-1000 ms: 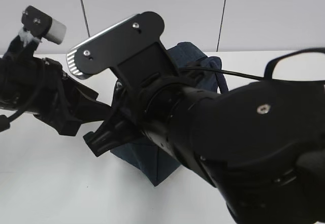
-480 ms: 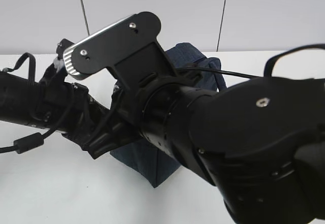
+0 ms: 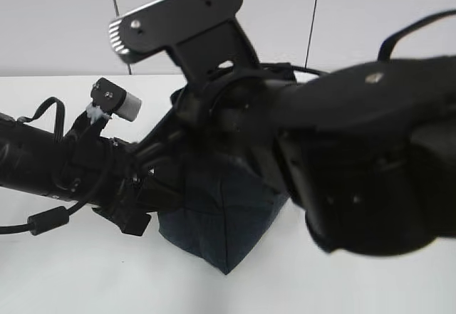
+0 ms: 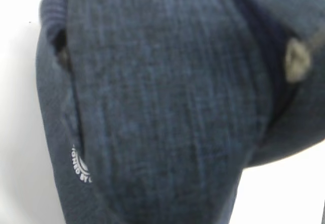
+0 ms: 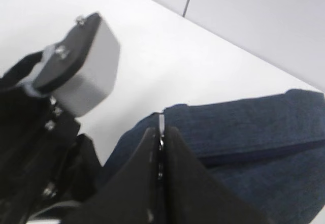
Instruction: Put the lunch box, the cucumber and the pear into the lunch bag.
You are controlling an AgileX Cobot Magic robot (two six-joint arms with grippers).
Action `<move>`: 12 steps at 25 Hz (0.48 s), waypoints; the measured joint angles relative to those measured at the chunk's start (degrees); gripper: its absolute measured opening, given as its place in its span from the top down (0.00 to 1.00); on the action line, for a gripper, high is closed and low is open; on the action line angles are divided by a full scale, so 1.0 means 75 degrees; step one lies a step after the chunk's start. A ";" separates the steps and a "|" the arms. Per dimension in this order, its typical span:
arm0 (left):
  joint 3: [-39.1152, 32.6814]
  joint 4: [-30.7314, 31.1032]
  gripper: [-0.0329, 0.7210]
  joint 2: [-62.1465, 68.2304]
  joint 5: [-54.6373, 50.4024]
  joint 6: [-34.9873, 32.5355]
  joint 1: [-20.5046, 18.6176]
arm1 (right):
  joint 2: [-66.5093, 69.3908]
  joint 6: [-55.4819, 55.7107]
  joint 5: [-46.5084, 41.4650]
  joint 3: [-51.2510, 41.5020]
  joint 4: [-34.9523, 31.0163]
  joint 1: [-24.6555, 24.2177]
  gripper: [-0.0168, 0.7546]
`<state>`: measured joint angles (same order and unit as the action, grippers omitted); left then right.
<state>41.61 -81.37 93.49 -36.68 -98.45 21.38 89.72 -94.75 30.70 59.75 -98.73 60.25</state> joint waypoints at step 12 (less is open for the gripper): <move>-0.0293 -0.0218 0.97 0.0000 0.0196 0.0000 0.0014 | 0.0059 -0.0455 -0.2756 0.0391 -0.0932 -0.3998 0.97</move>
<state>39.41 -83.01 93.49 -35.21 -98.45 21.48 90.16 -98.16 10.03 62.68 -105.73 30.27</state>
